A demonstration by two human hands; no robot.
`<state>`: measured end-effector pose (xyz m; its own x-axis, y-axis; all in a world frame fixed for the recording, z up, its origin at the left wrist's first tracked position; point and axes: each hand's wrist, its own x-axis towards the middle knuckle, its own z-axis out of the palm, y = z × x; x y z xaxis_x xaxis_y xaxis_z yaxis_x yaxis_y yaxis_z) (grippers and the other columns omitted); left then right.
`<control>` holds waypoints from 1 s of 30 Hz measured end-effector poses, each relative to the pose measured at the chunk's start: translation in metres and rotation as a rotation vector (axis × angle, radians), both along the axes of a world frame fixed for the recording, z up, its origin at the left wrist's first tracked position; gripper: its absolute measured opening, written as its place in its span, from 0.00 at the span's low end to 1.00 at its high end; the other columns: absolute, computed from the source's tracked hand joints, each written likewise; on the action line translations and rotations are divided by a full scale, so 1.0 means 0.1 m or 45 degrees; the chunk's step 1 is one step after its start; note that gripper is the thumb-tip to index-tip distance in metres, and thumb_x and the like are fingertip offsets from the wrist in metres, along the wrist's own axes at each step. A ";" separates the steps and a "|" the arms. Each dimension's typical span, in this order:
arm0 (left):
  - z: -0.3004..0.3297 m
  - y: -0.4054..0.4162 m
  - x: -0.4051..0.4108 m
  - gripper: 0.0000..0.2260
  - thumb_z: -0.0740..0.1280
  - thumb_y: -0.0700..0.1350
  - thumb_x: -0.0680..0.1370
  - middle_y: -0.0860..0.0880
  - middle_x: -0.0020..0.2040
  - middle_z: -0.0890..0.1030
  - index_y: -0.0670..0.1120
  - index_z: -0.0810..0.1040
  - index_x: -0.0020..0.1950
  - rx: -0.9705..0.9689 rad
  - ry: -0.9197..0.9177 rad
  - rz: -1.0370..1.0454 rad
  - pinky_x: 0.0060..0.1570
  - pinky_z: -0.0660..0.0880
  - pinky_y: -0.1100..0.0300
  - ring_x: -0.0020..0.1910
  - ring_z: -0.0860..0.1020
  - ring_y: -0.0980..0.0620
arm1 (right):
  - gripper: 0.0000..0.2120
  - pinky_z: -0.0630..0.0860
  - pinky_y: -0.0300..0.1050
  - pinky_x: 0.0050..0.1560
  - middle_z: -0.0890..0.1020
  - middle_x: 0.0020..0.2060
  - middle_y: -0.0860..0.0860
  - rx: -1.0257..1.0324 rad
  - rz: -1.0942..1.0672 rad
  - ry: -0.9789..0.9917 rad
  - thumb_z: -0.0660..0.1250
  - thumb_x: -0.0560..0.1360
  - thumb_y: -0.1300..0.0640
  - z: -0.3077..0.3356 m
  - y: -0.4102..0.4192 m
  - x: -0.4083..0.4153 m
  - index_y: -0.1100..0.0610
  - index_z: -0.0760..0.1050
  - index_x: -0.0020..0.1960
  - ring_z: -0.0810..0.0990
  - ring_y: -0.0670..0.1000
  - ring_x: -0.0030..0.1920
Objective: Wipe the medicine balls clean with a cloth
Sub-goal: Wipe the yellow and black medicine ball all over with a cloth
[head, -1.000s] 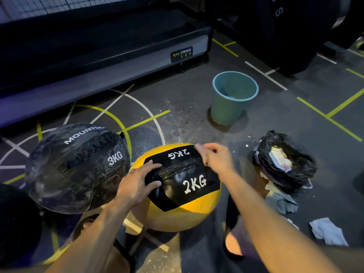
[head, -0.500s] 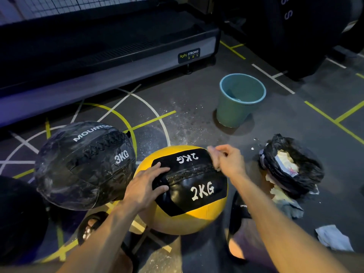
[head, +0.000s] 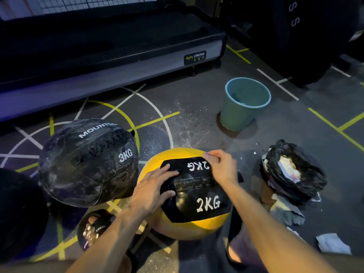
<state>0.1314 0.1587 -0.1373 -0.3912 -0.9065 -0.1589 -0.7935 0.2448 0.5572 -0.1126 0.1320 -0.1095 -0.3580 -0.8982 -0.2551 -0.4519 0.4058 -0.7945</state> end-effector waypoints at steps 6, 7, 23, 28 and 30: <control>0.01 0.05 0.03 0.40 0.81 0.54 0.69 0.55 0.78 0.67 0.57 0.63 0.75 0.030 0.153 0.285 0.65 0.70 0.53 0.73 0.71 0.52 | 0.10 0.75 0.31 0.48 0.86 0.49 0.41 -0.124 0.545 -0.053 0.67 0.81 0.49 0.15 0.29 0.70 0.50 0.84 0.58 0.82 0.38 0.48; 0.00 0.07 0.04 0.40 0.82 0.54 0.69 0.55 0.77 0.69 0.57 0.63 0.75 0.056 0.188 0.316 0.65 0.70 0.54 0.73 0.72 0.53 | 0.10 0.73 0.28 0.48 0.85 0.49 0.41 -0.103 0.532 -0.025 0.67 0.81 0.51 0.16 0.25 0.56 0.50 0.84 0.58 0.81 0.37 0.48; -0.02 0.05 -0.06 0.53 0.83 0.54 0.68 0.52 0.79 0.66 0.49 0.54 0.83 0.100 0.292 0.404 0.70 0.66 0.56 0.76 0.67 0.53 | 0.15 0.67 0.20 0.52 0.85 0.58 0.44 -0.168 0.859 0.212 0.62 0.82 0.62 0.07 0.14 0.69 0.52 0.83 0.62 0.78 0.34 0.51; -0.04 0.03 -0.10 0.53 0.83 0.54 0.68 0.54 0.80 0.65 0.51 0.54 0.83 0.125 0.358 0.387 0.73 0.67 0.54 0.78 0.64 0.56 | 0.12 0.72 0.37 0.56 0.86 0.56 0.49 -0.019 0.372 0.401 0.64 0.82 0.55 0.05 0.03 -0.13 0.52 0.84 0.61 0.83 0.47 0.56; -0.04 0.01 -0.12 0.52 0.82 0.54 0.68 0.53 0.80 0.64 0.51 0.53 0.83 0.130 0.363 0.380 0.74 0.66 0.55 0.79 0.63 0.56 | 0.12 0.73 0.40 0.57 0.86 0.56 0.51 0.054 0.269 0.408 0.64 0.83 0.54 -0.02 0.01 -0.18 0.54 0.83 0.62 0.83 0.50 0.57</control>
<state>0.1192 0.1600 -0.1413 -0.1556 -0.9718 -0.1773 -0.6319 -0.0401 0.7740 -0.1306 0.1329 -0.1120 -0.2336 -0.9517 -0.1992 -0.7518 0.3066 -0.5838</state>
